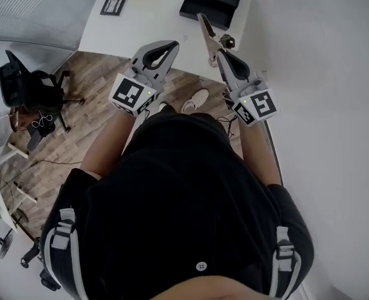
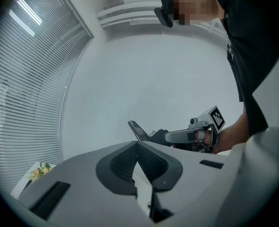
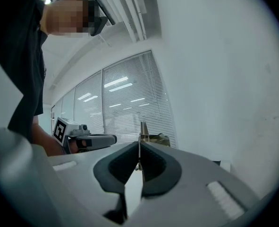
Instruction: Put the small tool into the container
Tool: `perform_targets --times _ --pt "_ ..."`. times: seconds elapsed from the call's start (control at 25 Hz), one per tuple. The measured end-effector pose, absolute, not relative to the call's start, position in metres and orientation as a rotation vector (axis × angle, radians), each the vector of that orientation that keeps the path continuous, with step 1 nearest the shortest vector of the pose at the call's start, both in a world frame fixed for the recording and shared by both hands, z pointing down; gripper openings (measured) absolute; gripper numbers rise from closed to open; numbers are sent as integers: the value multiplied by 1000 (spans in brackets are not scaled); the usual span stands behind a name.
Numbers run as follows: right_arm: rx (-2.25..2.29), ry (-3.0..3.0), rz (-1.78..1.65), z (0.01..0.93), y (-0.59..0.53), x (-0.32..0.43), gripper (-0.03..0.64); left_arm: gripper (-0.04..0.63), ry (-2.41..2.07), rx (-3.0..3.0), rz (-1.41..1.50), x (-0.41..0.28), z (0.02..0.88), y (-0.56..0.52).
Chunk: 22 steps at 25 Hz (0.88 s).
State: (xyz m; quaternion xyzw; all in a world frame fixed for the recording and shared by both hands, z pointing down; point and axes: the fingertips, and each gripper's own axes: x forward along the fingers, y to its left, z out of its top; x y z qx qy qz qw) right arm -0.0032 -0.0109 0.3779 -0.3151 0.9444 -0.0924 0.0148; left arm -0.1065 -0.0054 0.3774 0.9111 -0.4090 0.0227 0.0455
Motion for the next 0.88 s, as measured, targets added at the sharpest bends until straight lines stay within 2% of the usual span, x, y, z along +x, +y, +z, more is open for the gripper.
perform_targets --times 0.44,0.88 --pt "-982 2976 -351 395 -99 44 17 8 -1281 2770 104 -53 381 -84" --pt "-1015 3068 -489 444 -165 34 17 8 -1281 2765 154 -61 398 -137"
